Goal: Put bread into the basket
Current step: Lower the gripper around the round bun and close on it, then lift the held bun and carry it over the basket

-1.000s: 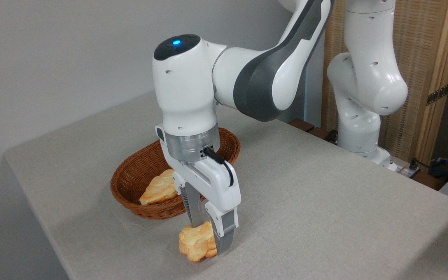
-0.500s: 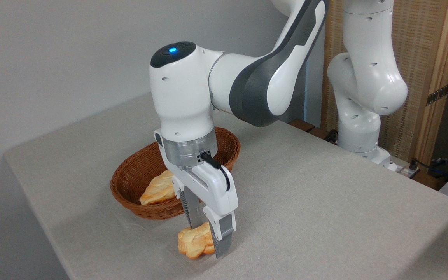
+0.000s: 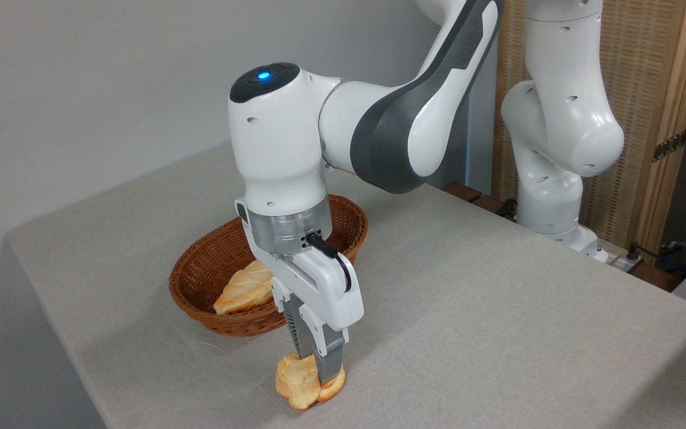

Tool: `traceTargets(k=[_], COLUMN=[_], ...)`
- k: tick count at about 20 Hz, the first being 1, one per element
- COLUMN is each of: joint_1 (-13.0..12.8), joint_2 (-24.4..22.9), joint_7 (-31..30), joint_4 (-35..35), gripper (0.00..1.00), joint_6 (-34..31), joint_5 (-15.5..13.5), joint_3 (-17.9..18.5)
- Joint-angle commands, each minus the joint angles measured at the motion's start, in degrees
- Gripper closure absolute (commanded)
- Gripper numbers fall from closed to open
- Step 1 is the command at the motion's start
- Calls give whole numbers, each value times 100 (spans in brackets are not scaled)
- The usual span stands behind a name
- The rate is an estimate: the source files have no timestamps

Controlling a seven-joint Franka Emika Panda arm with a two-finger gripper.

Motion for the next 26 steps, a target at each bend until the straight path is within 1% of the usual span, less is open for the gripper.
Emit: traceTargets(k=[1, 11, 15, 17, 20, 22, 24, 26], joint_1=[10, 10, 27, 36, 54, 45, 36, 1], joint_2=[12, -32, -163, -260, -462, -524, -638, -699], joint_7=[82, 82, 82, 82, 73, 64, 47, 3], joint_4=[-37, -20, -11, 6, 85, 182, 235, 375], gripper=[78, 78, 76, 76, 72, 72, 72, 72], joint_6=[146, 103, 85, 59, 32, 32, 32, 6], joint_5=[-16, -24, -42, -147, -366, -595, -762, -1016], joint_3=[29, 38, 64, 73, 81, 73, 38, 11])
